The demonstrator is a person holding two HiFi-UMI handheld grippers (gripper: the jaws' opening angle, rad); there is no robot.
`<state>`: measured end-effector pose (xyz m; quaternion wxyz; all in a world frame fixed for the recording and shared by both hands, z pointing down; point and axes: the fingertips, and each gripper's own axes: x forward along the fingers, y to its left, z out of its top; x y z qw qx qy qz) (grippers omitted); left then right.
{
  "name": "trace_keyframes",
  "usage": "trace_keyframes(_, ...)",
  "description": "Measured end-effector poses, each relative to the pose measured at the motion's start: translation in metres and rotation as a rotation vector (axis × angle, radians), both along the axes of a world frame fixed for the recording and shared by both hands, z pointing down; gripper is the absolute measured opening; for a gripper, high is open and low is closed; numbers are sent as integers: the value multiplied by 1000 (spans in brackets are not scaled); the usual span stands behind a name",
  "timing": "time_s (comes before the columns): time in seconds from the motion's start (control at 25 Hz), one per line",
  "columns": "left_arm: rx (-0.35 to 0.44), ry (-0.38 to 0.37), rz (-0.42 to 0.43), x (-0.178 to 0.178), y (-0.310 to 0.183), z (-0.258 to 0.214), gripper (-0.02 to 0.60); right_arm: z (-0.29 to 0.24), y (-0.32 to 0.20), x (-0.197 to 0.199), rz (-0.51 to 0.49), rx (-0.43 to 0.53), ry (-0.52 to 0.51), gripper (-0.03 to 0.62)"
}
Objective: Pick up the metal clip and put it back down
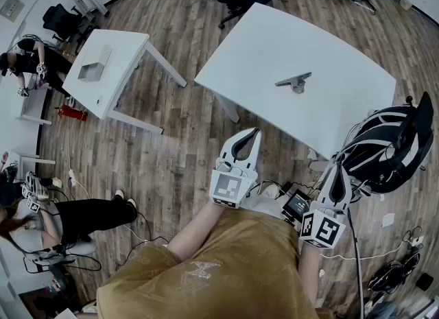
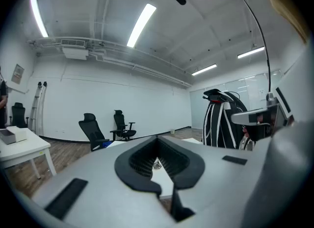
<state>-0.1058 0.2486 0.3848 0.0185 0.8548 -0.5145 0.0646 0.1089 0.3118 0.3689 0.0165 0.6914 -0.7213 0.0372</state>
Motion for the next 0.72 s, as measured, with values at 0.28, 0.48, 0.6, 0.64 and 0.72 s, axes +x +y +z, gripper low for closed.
trace_keyframes(0.28, -3, 8, 5, 6, -18, 1, 6, 2, -12, 3, 0, -5, -11, 8)
trace_keyframes(0.48, -9, 10, 28, 15, -40, 3, 6, 4, -28, 4, 10, -13, -15, 8)
trace_keyframes(0.6, -13, 24, 32, 18, -57, 4, 6, 4, -43, 6, 24, -11, -15, 8)
trace_keyframes(0.64, -14, 21, 38, 19, -63, 5, 6, 3, -47, 7, 28, -12, -15, 8)
trace_keyframes(0.72, -16, 14, 53, 20, -75, 6, 6, 3, -57, 7, 38, -14, -13, 8)
